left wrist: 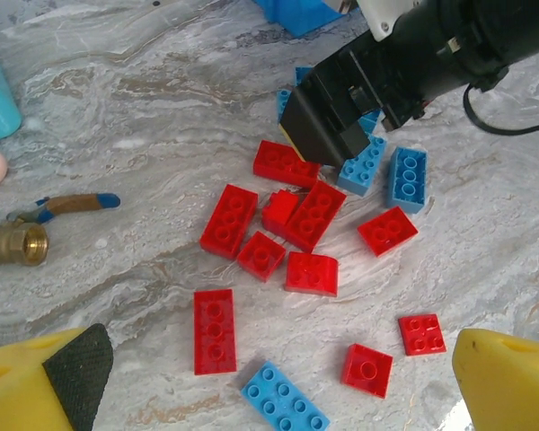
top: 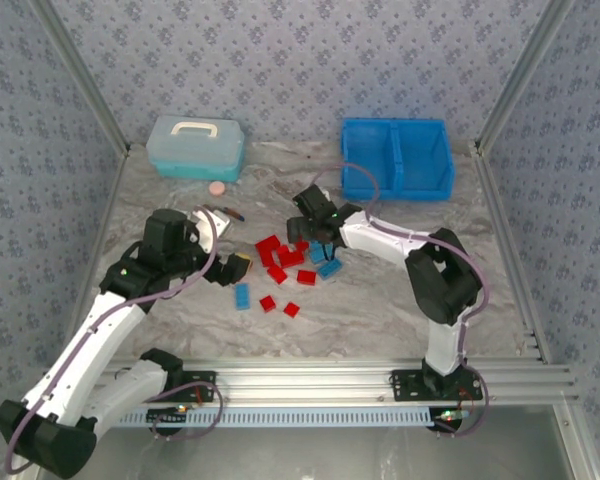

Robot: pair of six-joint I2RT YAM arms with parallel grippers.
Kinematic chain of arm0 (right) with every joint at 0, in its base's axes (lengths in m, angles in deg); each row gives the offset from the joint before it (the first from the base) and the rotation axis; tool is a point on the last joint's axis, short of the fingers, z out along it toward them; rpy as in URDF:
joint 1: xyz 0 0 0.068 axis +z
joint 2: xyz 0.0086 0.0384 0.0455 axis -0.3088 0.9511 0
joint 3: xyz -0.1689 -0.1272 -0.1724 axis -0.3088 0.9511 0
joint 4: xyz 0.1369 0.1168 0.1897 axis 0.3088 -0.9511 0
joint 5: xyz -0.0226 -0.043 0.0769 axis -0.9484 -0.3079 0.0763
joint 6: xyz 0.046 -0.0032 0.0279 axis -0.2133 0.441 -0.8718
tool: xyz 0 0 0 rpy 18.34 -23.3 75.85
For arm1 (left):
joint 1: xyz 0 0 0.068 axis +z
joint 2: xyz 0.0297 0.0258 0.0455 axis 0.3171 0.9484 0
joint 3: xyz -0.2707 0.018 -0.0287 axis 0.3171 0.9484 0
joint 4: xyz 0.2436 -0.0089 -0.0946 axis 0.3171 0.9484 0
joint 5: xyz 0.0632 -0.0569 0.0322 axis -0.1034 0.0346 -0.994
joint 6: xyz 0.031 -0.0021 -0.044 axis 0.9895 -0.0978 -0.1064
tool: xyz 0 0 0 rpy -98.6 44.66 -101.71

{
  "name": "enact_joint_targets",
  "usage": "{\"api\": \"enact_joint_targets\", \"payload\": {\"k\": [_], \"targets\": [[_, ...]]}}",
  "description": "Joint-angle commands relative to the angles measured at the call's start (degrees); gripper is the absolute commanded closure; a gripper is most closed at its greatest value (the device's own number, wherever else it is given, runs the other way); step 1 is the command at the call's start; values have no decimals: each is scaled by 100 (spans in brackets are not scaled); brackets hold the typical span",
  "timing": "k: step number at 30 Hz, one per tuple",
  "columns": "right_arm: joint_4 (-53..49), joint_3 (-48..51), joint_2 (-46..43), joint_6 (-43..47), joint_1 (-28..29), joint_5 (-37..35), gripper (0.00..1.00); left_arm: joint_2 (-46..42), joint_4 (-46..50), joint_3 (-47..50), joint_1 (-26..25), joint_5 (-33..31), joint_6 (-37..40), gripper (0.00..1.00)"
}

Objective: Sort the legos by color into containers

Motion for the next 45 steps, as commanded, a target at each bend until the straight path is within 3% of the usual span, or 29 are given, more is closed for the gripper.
{"api": "enact_joint_targets", "payload": {"k": [1, 10, 20, 29, 34, 39, 45], "targets": [[275, 61, 273, -481, 45, -621, 13, -142, -151, 58, -20, -114, -88, 1], [186, -101, 627, -926, 248, -1158, 40, -126, -106, 49, -16, -203, -72, 1], [197, 87, 293, -1042, 350, -1420, 65, -125, -114, 67, -18, -245, -92, 1], [147, 171, -697, -581, 272, -1613, 70, -135, -147, 77, -20, -67, -92, 1], [77, -87, -1226, 315, -183, -1839, 70, -248, -377, 136, -20, 440, -92, 1], [331, -515, -966, 1022, -998, -1741, 69, -368, -425, 194, -20, 443, -63, 1], [238, -1713, 191, 1390, -1824, -1321, 69, -394, -414, 215, -21, 354, -36, 1]]}}
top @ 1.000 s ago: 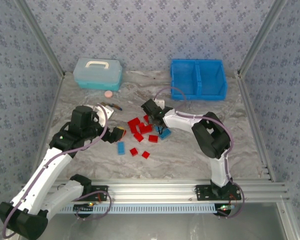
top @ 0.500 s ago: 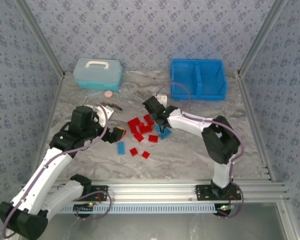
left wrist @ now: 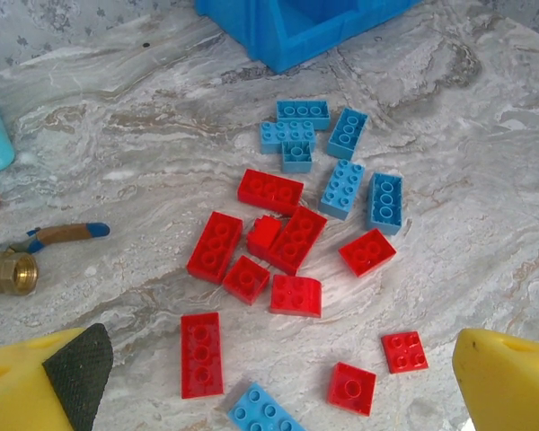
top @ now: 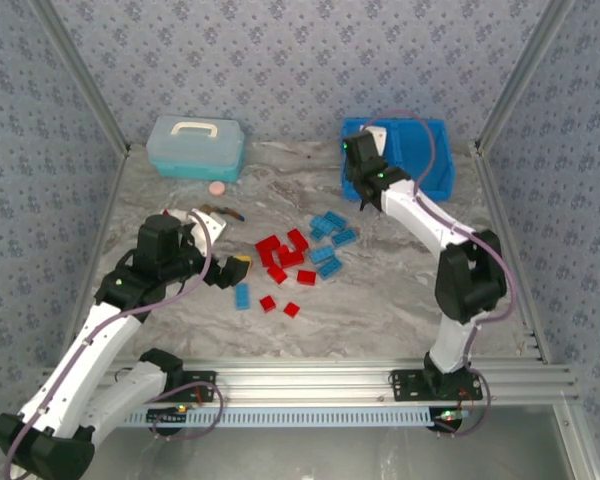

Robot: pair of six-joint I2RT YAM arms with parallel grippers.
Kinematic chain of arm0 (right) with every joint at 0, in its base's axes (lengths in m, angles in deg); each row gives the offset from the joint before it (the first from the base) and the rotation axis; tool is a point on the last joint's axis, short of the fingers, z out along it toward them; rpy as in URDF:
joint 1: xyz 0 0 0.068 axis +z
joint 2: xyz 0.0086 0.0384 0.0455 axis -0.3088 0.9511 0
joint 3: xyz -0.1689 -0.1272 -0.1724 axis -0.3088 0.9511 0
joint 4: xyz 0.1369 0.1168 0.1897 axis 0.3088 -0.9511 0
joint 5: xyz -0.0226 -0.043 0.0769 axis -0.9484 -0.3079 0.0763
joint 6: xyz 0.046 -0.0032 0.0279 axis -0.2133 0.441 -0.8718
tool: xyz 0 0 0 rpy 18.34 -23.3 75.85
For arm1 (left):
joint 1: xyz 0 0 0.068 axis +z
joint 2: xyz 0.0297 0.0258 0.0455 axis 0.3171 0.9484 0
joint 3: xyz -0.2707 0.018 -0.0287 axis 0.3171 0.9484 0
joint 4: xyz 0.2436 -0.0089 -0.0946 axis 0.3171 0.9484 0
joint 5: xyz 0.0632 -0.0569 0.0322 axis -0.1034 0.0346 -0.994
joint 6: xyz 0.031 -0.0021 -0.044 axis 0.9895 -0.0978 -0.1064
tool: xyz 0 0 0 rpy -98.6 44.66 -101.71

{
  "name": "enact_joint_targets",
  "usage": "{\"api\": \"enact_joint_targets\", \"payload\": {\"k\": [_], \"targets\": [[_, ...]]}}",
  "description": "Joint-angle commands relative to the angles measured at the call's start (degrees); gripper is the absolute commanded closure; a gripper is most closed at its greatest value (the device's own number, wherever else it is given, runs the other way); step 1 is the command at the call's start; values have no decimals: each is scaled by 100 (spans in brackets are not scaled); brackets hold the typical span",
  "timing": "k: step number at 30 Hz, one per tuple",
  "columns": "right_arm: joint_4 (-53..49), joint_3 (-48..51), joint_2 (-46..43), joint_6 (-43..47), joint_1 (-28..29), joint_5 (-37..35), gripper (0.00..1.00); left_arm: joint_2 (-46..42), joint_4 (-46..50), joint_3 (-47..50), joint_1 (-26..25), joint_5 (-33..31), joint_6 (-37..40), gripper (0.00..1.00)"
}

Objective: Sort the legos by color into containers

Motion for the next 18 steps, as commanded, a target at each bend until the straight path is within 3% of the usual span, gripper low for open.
{"api": "enact_joint_targets", "payload": {"k": [1, 8, 18], "targets": [[-179, -732, 736, 410, -298, 230, 70, -54, -92, 32, -20, 60, 8, 1], [-744, -2562, 2340, 362, -787, 677, 69, -29, -84, 38, -20, 10, 39, 1], [-1822, -4833, 4096, 168, -983, 1130, 66, 14, -84, 50, -20, -43, 47, 1]]}}
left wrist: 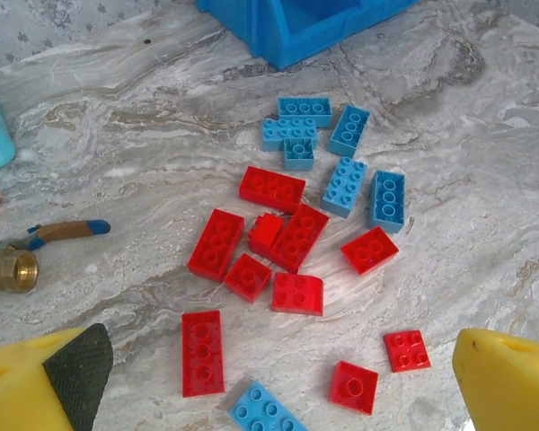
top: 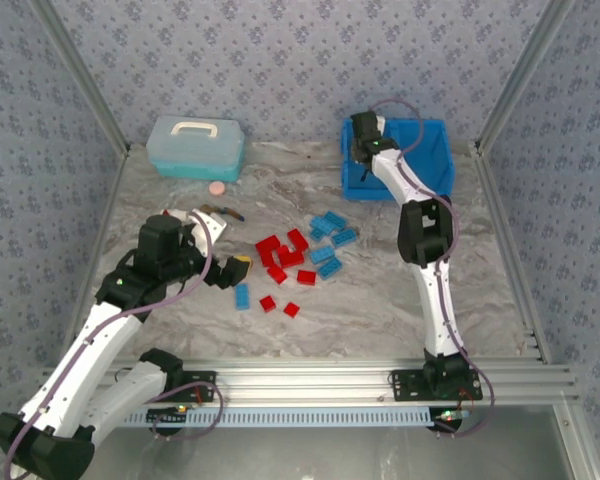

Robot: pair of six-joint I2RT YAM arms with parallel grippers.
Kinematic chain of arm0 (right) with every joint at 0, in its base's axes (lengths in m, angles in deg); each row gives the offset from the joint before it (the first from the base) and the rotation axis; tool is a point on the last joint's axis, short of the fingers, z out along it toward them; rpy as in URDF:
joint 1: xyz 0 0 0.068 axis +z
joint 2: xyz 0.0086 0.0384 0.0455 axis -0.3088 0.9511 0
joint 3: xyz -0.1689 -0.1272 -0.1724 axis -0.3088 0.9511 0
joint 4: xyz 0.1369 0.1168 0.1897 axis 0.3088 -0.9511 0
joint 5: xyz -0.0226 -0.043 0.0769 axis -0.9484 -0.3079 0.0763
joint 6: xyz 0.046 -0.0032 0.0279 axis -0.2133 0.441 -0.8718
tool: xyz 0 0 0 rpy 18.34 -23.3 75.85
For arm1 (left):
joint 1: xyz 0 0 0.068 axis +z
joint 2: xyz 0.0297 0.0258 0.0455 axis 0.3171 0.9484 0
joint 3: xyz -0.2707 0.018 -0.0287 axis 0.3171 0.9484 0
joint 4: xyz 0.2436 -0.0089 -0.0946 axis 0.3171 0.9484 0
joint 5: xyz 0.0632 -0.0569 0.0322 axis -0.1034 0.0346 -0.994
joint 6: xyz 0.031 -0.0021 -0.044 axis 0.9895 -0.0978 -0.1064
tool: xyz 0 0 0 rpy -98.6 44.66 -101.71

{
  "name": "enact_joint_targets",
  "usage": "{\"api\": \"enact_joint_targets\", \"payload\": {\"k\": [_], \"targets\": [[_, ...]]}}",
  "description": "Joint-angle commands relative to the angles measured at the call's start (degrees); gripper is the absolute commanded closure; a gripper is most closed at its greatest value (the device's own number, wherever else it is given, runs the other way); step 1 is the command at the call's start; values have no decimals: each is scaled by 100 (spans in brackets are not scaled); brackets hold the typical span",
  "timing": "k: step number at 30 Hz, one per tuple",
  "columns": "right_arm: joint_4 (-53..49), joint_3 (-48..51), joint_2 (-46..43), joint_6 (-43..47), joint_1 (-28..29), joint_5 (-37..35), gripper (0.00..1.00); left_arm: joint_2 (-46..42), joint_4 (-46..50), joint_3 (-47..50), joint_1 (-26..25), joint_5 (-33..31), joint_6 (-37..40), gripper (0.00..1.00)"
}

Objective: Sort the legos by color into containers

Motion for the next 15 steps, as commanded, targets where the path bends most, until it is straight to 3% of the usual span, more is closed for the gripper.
{"api": "enact_joint_targets", "payload": {"k": [1, 6, 9, 15], "targets": [[-751, -762, 370, -84, -47, 243, 64, 8, -88, 18, -20, -23, 43, 1], [-851, -831, 337, -141, -72, 364, 43, 35, -79, 11, -20, -25, 43, 1], [-939, -840, 194, -144, -81, 402, 38, 49, -73, 9, -20, -32, 57, 1], [-1080, -596, -489, -79, -20, 464, 36, 40, -44, -1, -21, -58, 47, 1]]}}
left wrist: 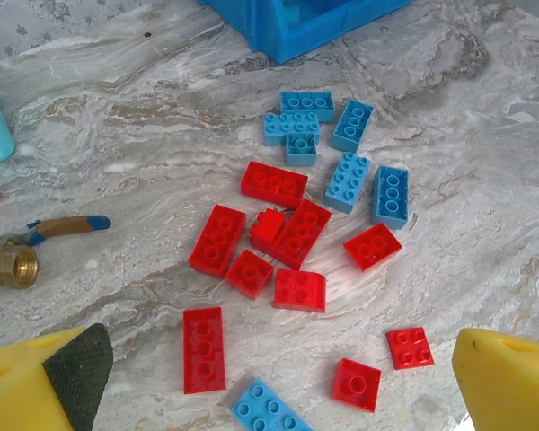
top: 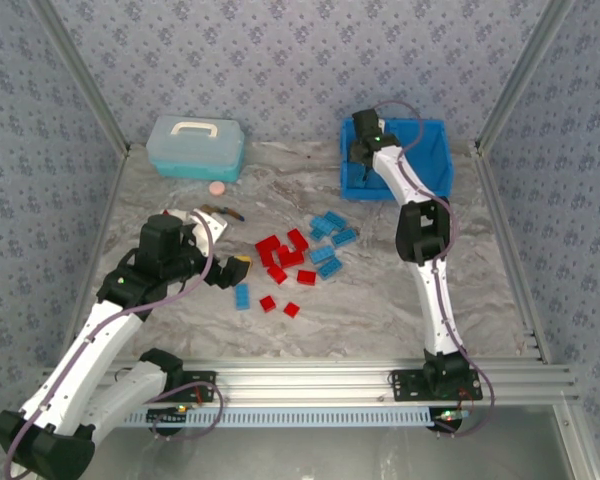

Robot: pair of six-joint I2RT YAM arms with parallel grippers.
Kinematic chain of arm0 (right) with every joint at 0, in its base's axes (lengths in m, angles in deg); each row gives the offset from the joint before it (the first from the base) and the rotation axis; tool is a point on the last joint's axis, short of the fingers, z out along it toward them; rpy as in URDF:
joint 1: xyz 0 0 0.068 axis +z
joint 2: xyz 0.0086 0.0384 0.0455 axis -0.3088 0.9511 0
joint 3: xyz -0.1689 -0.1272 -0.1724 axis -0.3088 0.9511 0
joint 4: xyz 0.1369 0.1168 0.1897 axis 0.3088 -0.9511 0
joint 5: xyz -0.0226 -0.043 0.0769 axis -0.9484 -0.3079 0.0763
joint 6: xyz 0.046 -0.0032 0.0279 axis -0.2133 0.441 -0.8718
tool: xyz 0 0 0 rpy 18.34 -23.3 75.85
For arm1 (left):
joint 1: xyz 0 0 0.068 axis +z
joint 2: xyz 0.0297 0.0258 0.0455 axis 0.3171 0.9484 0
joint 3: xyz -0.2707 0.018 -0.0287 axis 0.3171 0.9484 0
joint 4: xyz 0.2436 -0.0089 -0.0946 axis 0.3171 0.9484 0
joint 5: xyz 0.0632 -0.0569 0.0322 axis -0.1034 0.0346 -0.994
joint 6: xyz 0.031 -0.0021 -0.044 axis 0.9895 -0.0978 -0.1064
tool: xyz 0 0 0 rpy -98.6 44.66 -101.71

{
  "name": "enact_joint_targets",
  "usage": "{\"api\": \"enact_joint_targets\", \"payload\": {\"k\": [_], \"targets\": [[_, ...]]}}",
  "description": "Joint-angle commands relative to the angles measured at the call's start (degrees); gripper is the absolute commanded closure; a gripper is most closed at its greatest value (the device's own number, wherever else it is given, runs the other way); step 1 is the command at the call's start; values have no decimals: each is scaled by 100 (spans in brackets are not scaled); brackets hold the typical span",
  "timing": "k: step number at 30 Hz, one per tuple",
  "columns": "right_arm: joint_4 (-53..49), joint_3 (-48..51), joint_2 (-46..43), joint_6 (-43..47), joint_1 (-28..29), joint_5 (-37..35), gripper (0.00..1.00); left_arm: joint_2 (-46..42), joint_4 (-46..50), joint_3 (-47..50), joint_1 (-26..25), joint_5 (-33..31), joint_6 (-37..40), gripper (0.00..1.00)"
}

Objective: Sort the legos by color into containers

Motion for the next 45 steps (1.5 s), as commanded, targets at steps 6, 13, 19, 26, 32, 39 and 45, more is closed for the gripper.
{"api": "enact_joint_targets", "payload": {"k": [6, 13, 19, 26, 32, 39, 45], "targets": [[79, 1495, -1952, 37, 202, 429, 35, -24, -30, -4, -20, -41, 42, 1], [755, 4406, -3759, -826, 697, 365, 32, -80, -43, 12, -20, -181, 16, 1], [388, 5543, -4101, -2512, 1303, -12, 30, -17, -35, 3, -25, -134, 11, 1], [280, 5904, -3890, -3103, 1588, 111, 0, 27, -42, -1, -21, 200, 50, 1], [317, 5912, -3487, -3477, 1639, 297, 2, 35, -44, 8, -20, 205, 60, 1], [388, 5962, -3154, -3635, 1617, 336, 9, 26, -35, 6, -20, 265, 80, 1], [661, 6250, -3134, -3799, 1565, 544, 20, 18, -37, 13, -20, 293, 76, 1]]}}
